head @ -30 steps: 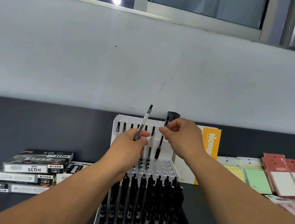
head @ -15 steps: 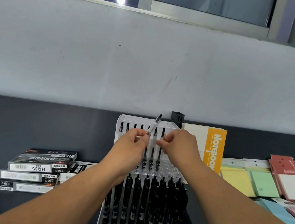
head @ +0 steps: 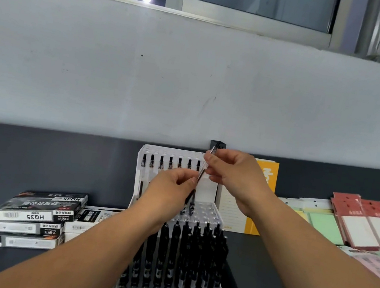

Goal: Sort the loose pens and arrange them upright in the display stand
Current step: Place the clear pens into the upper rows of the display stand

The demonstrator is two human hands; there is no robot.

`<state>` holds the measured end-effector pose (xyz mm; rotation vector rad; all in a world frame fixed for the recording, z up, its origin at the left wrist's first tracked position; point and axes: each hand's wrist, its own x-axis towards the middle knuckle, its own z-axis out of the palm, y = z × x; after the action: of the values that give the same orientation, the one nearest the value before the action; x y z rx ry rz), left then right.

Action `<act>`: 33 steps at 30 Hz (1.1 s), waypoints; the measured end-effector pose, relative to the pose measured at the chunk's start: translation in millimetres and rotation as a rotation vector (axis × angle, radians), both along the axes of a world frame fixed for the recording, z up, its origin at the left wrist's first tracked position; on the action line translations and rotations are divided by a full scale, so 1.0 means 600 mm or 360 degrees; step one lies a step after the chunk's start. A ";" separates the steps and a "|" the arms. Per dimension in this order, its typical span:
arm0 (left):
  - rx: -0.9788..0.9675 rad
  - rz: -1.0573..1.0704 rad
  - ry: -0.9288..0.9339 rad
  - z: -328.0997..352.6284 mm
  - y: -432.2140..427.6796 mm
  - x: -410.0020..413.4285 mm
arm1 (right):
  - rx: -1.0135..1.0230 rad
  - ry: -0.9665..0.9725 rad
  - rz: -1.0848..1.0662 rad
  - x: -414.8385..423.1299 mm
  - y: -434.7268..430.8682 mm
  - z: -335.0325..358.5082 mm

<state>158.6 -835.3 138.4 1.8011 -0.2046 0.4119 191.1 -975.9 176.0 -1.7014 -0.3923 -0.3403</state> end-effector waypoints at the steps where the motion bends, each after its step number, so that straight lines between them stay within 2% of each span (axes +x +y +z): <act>1: 0.0061 0.0052 -0.0027 -0.001 0.003 0.000 | -0.0085 -0.0072 -0.0118 0.003 -0.004 0.002; 5: 0.0426 0.0347 -0.0246 0.002 0.022 0.010 | -0.0467 -0.0319 -0.0485 0.013 -0.009 0.005; 9: 0.0795 0.0397 -0.0287 0.009 0.030 0.022 | -0.0660 -0.0345 -0.0555 0.022 -0.003 -0.005; 13: 0.0988 0.0493 -0.0267 0.017 0.036 0.029 | -0.0816 -0.0223 -0.0493 0.042 0.002 -0.023; 17: 0.1031 0.0479 -0.0293 0.018 0.037 0.028 | -0.1024 -0.0131 -0.0477 0.053 0.001 -0.031; 21: 0.1007 0.0441 -0.0287 0.012 0.040 0.032 | -0.1214 -0.0206 -0.0486 0.048 0.008 -0.028; 28: 0.1044 0.0423 -0.0306 0.011 0.046 0.024 | -0.1149 -0.0111 -0.0561 0.029 0.000 -0.030; 33: 0.1165 0.0664 -0.0429 0.015 0.077 -0.022 | -0.1277 -0.0459 -0.0691 -0.030 0.033 -0.009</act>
<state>145.5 -788.9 147.2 2.5140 -0.1769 0.9724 172.9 -956.4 170.7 -2.5418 -0.3923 -0.8317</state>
